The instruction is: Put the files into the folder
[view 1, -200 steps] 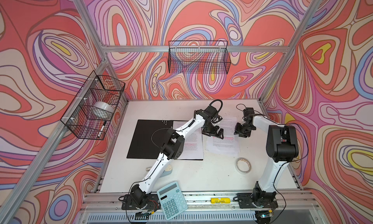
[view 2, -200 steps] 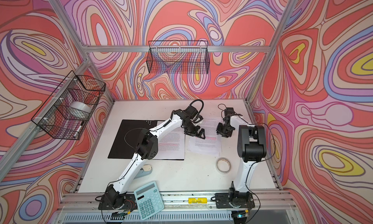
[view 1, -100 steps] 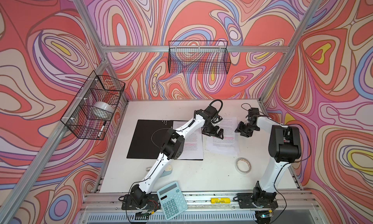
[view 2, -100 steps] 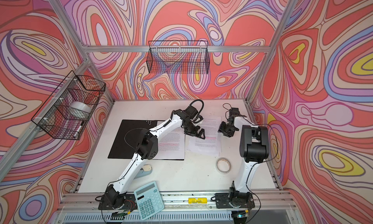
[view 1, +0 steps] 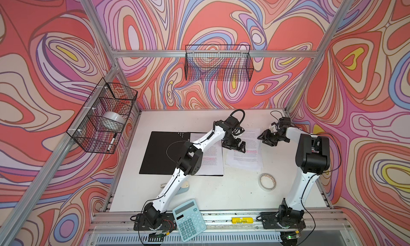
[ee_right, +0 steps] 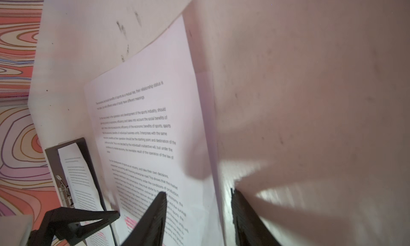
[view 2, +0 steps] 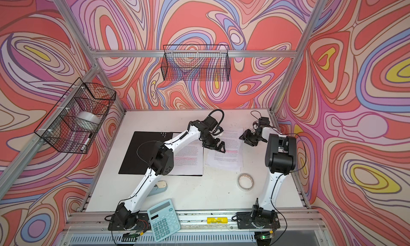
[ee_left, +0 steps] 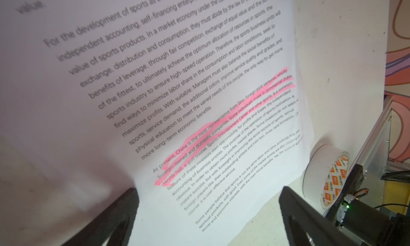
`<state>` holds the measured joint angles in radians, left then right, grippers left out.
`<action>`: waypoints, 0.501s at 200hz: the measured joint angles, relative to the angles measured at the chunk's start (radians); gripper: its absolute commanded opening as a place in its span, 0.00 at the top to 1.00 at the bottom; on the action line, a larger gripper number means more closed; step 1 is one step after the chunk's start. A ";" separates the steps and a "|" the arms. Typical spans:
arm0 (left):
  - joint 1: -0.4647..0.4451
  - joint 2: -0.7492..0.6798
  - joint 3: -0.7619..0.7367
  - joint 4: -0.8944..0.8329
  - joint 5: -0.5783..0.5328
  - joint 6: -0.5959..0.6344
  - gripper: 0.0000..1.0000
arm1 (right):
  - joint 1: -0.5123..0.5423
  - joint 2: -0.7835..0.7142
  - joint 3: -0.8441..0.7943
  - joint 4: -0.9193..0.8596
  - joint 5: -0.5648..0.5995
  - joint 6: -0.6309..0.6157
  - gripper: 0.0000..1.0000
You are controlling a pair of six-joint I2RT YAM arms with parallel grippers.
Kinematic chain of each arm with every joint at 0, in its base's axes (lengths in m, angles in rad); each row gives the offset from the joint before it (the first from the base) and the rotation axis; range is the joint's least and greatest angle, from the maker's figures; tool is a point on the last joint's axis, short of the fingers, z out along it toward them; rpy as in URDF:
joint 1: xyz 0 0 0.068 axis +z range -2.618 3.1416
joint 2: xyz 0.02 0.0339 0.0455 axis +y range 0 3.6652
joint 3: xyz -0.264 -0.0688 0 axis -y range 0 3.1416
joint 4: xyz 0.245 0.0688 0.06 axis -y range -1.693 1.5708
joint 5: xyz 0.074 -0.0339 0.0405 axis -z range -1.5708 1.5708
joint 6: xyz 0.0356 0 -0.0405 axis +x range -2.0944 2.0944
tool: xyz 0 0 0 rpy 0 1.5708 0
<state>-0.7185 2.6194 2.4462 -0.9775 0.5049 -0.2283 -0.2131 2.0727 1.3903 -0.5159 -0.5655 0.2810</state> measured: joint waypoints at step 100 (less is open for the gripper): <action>0.000 0.000 0.000 0.000 -0.002 0.004 0.00 | -0.053 0.080 0.045 0.016 -0.206 -0.063 0.58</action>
<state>-0.7185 2.6194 2.4466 -0.9779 0.5034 -0.2241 -0.2657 2.1529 1.4349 -0.4995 -0.7715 0.2180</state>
